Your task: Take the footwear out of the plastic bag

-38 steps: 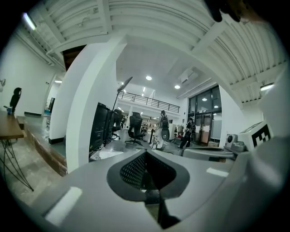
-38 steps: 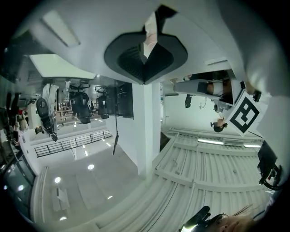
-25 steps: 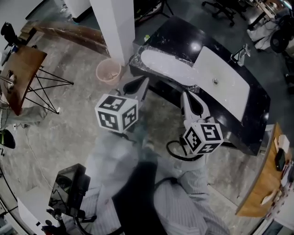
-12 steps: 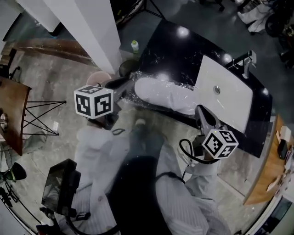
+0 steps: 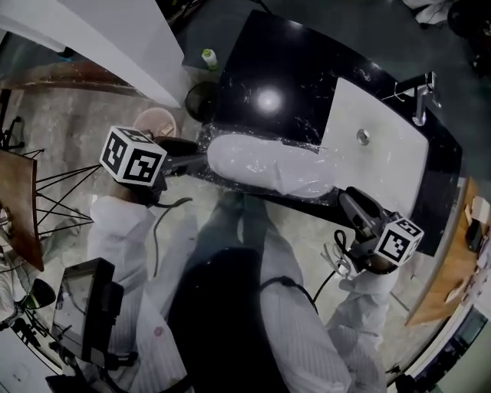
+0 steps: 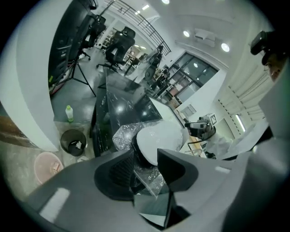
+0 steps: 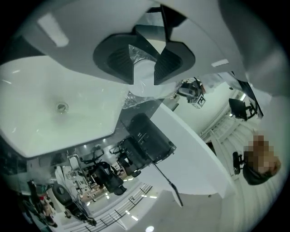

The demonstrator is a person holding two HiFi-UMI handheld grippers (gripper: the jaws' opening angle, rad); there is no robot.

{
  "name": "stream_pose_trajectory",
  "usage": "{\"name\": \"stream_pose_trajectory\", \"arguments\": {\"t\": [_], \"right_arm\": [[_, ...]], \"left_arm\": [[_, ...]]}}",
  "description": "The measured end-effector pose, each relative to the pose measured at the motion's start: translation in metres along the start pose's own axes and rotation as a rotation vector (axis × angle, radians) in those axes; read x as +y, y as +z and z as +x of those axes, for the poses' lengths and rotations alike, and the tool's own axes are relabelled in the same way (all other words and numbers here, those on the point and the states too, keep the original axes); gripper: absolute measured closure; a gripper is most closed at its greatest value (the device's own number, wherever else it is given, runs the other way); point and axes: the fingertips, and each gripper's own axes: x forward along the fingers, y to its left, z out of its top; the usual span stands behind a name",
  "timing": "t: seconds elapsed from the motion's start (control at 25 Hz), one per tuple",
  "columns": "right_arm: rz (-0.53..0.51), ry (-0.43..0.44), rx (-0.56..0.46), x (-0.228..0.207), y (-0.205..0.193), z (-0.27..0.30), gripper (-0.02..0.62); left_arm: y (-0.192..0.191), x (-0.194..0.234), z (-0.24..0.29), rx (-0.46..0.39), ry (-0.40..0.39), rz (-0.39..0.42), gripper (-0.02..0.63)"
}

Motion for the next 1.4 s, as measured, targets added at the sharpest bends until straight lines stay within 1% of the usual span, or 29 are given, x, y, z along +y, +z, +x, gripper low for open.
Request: {"name": "stream_pose_trajectory", "arguments": {"t": [0.08,0.16,0.24,0.44,0.56,0.68,0.8,0.88,0.96,1.04,1.12,1.24,1.32,1.4], "right_arm": [[0.051,0.038,0.051,-0.01,0.002,0.003,0.442],[0.075,0.078,0.121,-0.018,0.001,0.008,0.44],[0.123,0.09,0.185,-0.03,-0.005,0.012,0.435],[0.192,0.134,0.312,-0.044,-0.021,0.023,0.428],[0.211,0.164,0.386,-0.036,-0.03,0.034,0.428],[0.224,0.232,0.437,-0.025,-0.039,0.045,0.441],[0.229,0.274,0.436,-0.016,-0.039,0.05,0.471],[0.222,0.31,0.421,-0.013,-0.037,0.05,0.477],[0.212,0.378,0.395,-0.006,-0.034,0.047,0.494],[0.199,0.478,0.358,0.007,-0.03,0.04,0.515],[0.185,0.574,0.318,0.022,-0.024,0.032,0.524],[0.159,0.68,0.276,0.041,-0.017,0.024,0.531],[0.128,0.722,0.268,0.054,-0.014,0.021,0.532],[0.09,0.742,0.262,0.065,-0.01,0.018,0.532]], "left_arm": [[-0.003,0.0,0.009,0.045,-0.031,-0.015,0.443],[-0.007,-0.002,0.018,0.09,-0.067,-0.033,0.44],[-0.011,-0.005,0.023,0.128,-0.101,-0.044,0.439],[-0.005,-0.01,0.032,0.13,-0.193,-0.112,0.44],[-0.004,-0.015,0.037,0.169,-0.225,-0.112,0.44],[-0.005,-0.019,0.039,0.208,-0.262,-0.117,0.44],[-0.005,-0.024,0.04,0.219,-0.321,-0.137,0.431],[-0.002,-0.027,0.036,0.191,-0.39,-0.18,0.431],[0.003,-0.029,0.028,0.138,-0.467,-0.232,0.431],[0.005,-0.034,0.018,0.092,-0.524,-0.249,0.431],[0.006,-0.043,0.008,0.064,-0.565,-0.23,0.433],[0.008,-0.063,0.0,0.055,-0.595,-0.162,0.436],[0.009,-0.077,-0.002,0.066,-0.582,-0.096,0.45],[0.011,-0.089,-0.004,0.073,-0.556,-0.021,0.484]]}}
